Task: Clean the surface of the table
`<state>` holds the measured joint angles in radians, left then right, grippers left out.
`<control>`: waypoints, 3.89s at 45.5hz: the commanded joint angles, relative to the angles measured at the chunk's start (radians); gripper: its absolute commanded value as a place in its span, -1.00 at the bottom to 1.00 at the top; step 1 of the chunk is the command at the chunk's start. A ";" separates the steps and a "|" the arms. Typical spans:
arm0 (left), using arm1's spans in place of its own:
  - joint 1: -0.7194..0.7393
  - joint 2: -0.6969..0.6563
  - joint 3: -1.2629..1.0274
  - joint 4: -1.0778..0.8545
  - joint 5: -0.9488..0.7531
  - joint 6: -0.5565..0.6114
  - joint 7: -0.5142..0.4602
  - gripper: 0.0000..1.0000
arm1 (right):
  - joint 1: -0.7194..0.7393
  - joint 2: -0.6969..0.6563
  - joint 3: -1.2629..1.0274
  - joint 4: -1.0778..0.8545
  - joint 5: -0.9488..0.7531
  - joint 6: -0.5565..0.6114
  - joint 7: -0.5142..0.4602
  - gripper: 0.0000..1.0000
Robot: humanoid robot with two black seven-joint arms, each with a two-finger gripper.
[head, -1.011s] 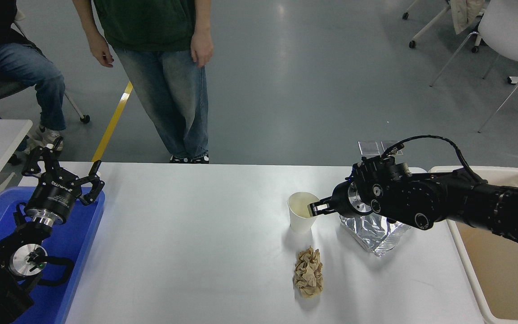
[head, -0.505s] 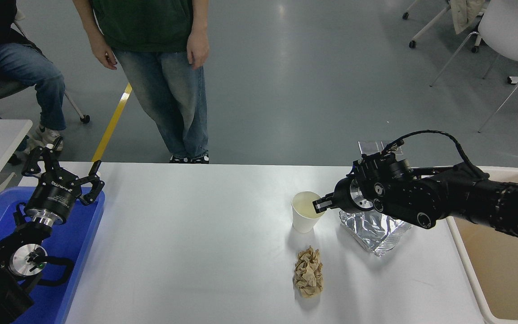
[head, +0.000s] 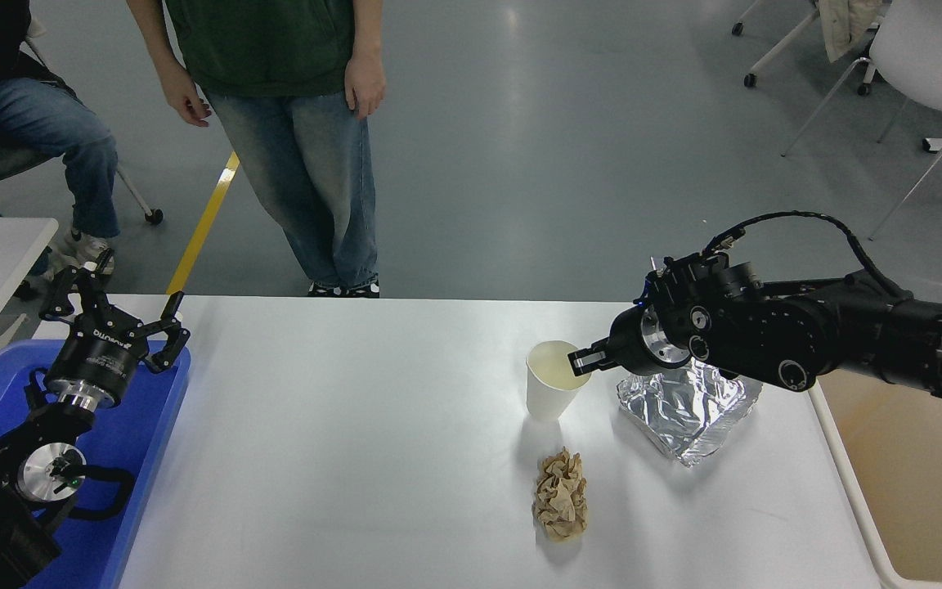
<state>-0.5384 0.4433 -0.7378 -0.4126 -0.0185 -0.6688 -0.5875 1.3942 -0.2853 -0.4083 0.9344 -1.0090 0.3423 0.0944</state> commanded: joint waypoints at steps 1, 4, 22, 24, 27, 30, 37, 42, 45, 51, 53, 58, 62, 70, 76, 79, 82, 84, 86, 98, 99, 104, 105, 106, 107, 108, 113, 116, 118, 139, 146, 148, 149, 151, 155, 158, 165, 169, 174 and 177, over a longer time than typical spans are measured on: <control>0.000 0.000 0.000 0.000 0.000 0.000 0.000 1.00 | 0.109 -0.118 0.003 0.112 0.067 0.033 -0.001 -1.00; 0.000 0.000 0.000 0.000 0.000 0.000 0.000 1.00 | 0.132 -0.167 0.003 0.142 0.067 0.038 -0.001 -1.00; 0.000 0.000 0.000 0.000 0.000 0.000 0.000 1.00 | 0.270 -0.481 0.008 0.302 0.067 0.110 -0.001 -1.00; 0.000 0.000 0.000 0.000 0.000 0.000 0.000 1.00 | 0.295 -0.520 0.008 0.317 0.067 0.125 -0.001 -1.00; 0.000 0.000 0.000 0.000 0.000 0.000 0.000 1.00 | 0.324 -0.575 0.008 0.348 0.067 0.150 -0.001 -1.00; 0.000 0.000 0.000 0.000 0.000 0.000 0.000 1.00 | 0.341 -0.623 0.008 0.374 0.066 0.162 -0.001 -1.00; 0.000 0.000 0.000 -0.002 0.000 0.000 0.000 1.00 | 0.335 -0.704 0.006 0.374 0.047 0.162 -0.001 -1.00; 0.000 0.000 0.000 0.000 0.000 0.000 0.000 1.00 | 0.309 -0.770 0.006 0.360 0.046 0.152 -0.001 -1.00; 0.000 0.000 0.000 0.000 0.000 0.001 0.000 1.00 | 0.281 -0.814 0.009 0.354 0.046 0.144 0.001 -1.00; 0.000 0.000 0.000 0.000 0.000 0.000 0.000 1.00 | 0.195 -0.885 0.010 0.324 0.053 0.095 0.005 -1.00; 0.000 0.000 0.000 0.000 0.000 0.001 0.000 1.00 | 0.161 -0.888 0.013 0.295 0.066 0.069 0.010 -1.00; 0.000 0.000 0.000 0.000 0.000 0.002 0.000 1.00 | 0.033 -0.885 0.063 0.193 0.134 0.001 0.064 -1.00; 0.000 0.000 0.000 0.000 0.000 0.002 0.000 1.00 | -0.052 -0.881 0.112 0.126 0.194 -0.023 0.067 -1.00; 0.002 0.000 0.000 0.000 0.000 0.002 0.000 1.00 | -0.231 -0.848 0.203 0.014 0.236 -0.109 0.070 -1.00; 0.000 0.000 0.000 0.000 0.000 0.002 0.000 1.00 | -0.355 -0.824 0.270 -0.034 0.268 -0.199 0.070 -1.00; 0.002 0.000 0.000 0.000 0.000 0.002 0.000 1.00 | -0.409 -0.804 0.283 -0.061 0.273 -0.244 0.070 -1.00; 0.000 0.000 0.000 0.000 0.000 0.002 0.000 1.00 | -0.455 -0.773 0.283 -0.098 0.273 -0.288 0.070 -1.00; 0.002 0.000 0.000 0.000 0.000 0.002 0.000 1.00 | -0.480 -0.755 0.283 -0.126 0.273 -0.315 0.070 -1.00; 0.002 0.000 0.000 0.000 0.000 0.002 0.000 1.00 | -0.506 -0.738 0.283 -0.158 0.276 -0.335 0.070 -1.00; 0.000 0.000 0.000 0.000 0.000 0.002 0.000 1.00 | -0.639 -0.579 0.272 -0.431 0.314 -0.390 0.068 -1.00; 0.000 0.000 0.000 0.000 0.000 0.002 0.000 1.00 | -0.646 -0.560 0.272 -0.460 0.314 -0.390 0.068 -1.00; 0.000 0.000 0.000 0.000 0.000 0.002 0.000 1.00 | -0.692 -0.467 0.270 -0.613 0.314 -0.387 0.070 -1.00; 0.002 0.000 0.000 0.000 0.000 0.002 0.000 1.00 | -0.701 -0.447 0.269 -0.643 0.314 -0.387 0.070 -1.00; 0.002 0.000 0.000 0.000 0.000 0.002 0.000 1.00 | -0.708 -0.425 0.264 -0.670 0.314 -0.387 0.070 -1.00; 0.000 0.000 0.000 0.000 0.000 0.002 0.000 1.00 | -0.716 -0.405 0.263 -0.698 0.314 -0.387 0.070 -1.00; 0.002 0.000 0.000 0.000 0.000 0.002 0.000 1.00 | -0.722 -0.385 0.261 -0.725 0.314 -0.385 0.070 -1.00; 0.000 0.000 0.000 -0.002 0.000 0.002 0.000 1.00 | -0.761 -0.302 0.246 -0.833 0.313 -0.382 0.071 -1.00; 0.002 0.000 0.000 0.000 0.000 0.002 0.000 1.00 | -0.773 -0.264 0.226 -0.867 0.313 -0.384 0.073 -1.00; 0.002 0.000 0.000 0.000 0.000 0.003 0.000 1.00 | -0.774 -0.249 0.217 -0.876 0.313 -0.384 0.073 -1.00; 0.000 0.000 0.000 0.000 0.000 0.002 0.000 1.00 | -0.796 -0.146 0.221 -0.957 0.314 -0.465 0.064 -1.00; 0.000 0.000 0.000 0.000 0.000 0.002 0.000 1.00 | -0.794 -0.146 0.227 -0.960 0.329 -0.470 0.061 0.60; 0.000 0.000 0.000 0.000 0.000 0.002 0.000 1.00 | -0.794 -0.146 0.214 -0.960 0.345 -0.462 0.061 1.00; 0.000 0.000 0.000 0.000 0.000 0.003 0.000 1.00 | -0.794 -0.146 0.210 -0.960 0.349 -0.460 0.061 1.00; 0.000 0.000 0.000 0.000 0.000 0.002 0.000 1.00 | -0.796 -0.144 0.210 -0.960 0.352 -0.459 0.061 1.00; 0.000 0.000 0.000 0.000 0.000 0.002 0.000 1.00 | -0.796 -0.143 0.214 -0.960 0.359 -0.463 0.059 1.00; 0.000 0.000 0.000 0.000 0.000 0.003 0.000 1.00 | -0.796 -0.143 0.217 -0.960 0.362 -0.463 0.059 1.00; 0.000 0.000 0.000 0.000 0.000 0.002 0.000 1.00 | -0.797 -0.143 0.217 -0.960 0.386 -0.465 0.061 1.00; 0.000 0.000 0.000 0.000 0.000 0.003 0.000 1.00 | -0.797 -0.144 0.217 -0.960 0.412 -0.465 0.059 1.00; 0.002 0.002 0.000 0.000 0.000 0.003 0.000 1.00 | -0.796 -0.144 0.215 -0.960 0.432 -0.465 0.061 1.00; 0.002 0.002 0.000 0.000 0.000 0.005 0.000 1.00 | -0.796 -0.147 0.217 -0.960 0.434 -0.464 0.061 1.00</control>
<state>-0.5384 0.4434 -0.7378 -0.4126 -0.0184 -0.6669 -0.5875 0.5976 -0.4301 -0.1919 -0.0250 -0.6084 -0.1213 0.1545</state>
